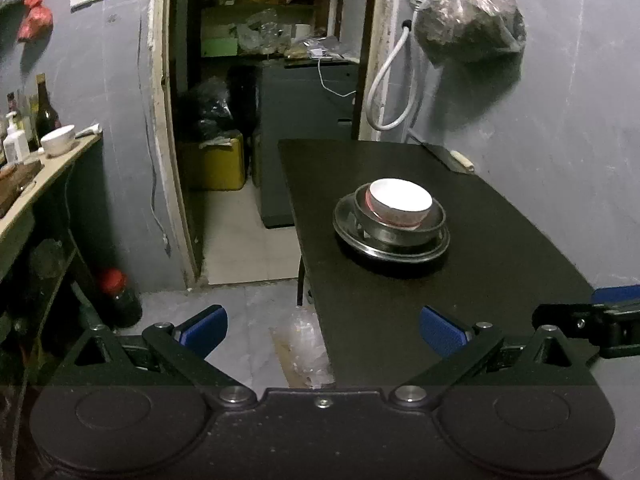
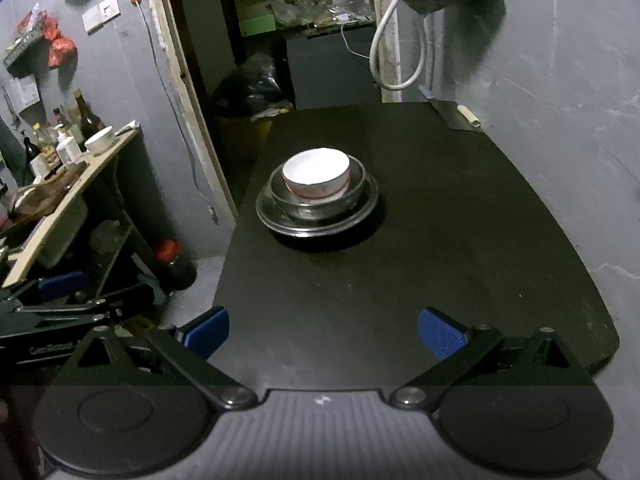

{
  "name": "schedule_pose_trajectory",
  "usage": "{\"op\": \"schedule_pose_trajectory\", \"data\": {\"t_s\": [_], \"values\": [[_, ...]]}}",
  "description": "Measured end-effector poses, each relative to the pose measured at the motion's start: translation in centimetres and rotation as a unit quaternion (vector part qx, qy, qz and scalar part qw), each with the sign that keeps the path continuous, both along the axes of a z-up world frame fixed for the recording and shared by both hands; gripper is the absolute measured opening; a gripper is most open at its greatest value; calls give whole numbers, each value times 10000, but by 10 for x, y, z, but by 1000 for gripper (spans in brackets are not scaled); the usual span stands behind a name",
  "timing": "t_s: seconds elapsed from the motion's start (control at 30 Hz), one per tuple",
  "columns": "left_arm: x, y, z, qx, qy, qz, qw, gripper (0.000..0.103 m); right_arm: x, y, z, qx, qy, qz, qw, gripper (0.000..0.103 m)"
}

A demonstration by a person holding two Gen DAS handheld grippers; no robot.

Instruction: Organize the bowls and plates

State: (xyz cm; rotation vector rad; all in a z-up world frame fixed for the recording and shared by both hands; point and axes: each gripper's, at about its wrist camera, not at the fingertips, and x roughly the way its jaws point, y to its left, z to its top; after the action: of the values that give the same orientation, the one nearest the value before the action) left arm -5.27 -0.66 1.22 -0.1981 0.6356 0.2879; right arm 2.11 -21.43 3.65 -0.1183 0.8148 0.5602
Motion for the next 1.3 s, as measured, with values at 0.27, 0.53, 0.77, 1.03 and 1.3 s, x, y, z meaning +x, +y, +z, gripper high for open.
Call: {"op": "schedule_pose_trajectory", "data": {"t_s": [0.27,0.53,0.77,1.03,1.3], "values": [[-5,-7,-8,133,90,-203,9997,102,-7,-4,-13,-144,107,-113,9998,103],[-7,-11,-13,-32,124,-207,9997,102,-13,-18,-16,-178,86,-260,9995,103],[-8,-16,-14,-78,157,-200,9996,102,-16,-28,-18,-149,71,-300,9994,103],[-10,-20,-14,-75,188,-144,9997,102,-18,-34,-22,-72,-119,-265,9996,103],[-9,-23,-14,-42,185,-126,9997,102,-18,-36,-22,-89,-327,-186,9993,103]]}}
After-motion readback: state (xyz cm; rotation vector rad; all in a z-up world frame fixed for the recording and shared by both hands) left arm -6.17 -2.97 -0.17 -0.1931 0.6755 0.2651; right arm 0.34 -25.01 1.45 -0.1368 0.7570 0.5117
